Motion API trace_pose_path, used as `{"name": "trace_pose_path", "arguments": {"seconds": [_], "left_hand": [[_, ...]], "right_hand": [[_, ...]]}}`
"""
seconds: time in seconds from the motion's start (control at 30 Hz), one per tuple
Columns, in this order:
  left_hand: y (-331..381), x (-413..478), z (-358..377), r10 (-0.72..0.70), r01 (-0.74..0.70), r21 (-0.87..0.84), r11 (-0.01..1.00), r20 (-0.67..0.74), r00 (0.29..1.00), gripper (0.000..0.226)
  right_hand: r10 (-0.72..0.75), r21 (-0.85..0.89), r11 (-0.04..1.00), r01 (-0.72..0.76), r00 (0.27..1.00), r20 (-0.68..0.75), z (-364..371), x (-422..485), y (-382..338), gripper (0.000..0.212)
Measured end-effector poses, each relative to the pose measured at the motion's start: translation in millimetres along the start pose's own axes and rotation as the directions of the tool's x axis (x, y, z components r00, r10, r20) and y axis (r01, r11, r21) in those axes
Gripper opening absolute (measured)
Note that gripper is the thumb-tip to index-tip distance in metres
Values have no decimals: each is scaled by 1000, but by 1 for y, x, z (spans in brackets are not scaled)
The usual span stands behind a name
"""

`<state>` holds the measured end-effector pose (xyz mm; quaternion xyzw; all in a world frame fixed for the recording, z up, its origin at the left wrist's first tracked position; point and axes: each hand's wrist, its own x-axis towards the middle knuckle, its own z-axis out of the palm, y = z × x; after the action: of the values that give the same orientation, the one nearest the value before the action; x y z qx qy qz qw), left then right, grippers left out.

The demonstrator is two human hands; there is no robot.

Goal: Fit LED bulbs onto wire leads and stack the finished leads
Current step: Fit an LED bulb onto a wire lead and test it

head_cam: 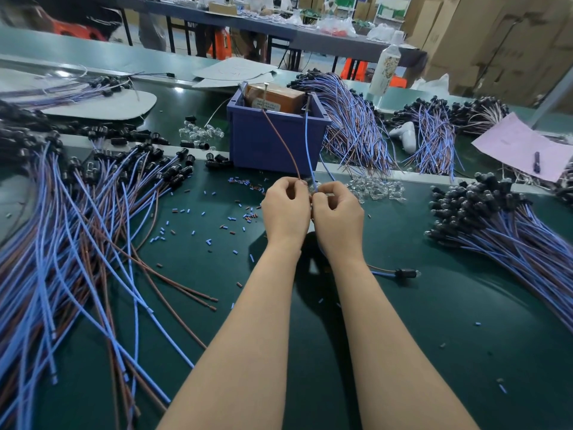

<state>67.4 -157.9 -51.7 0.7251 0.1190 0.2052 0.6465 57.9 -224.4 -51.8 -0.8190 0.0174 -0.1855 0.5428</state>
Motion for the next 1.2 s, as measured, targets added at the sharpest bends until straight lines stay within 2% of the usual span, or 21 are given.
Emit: {"name": "trace_pose_path", "arguments": {"seconds": [1.2], "left_hand": [[0,-1,0,66,-67,21,998,8,998,17]], "right_hand": [[-41,-31,999,41,999,-13,-2,-2,-3,13]]}}
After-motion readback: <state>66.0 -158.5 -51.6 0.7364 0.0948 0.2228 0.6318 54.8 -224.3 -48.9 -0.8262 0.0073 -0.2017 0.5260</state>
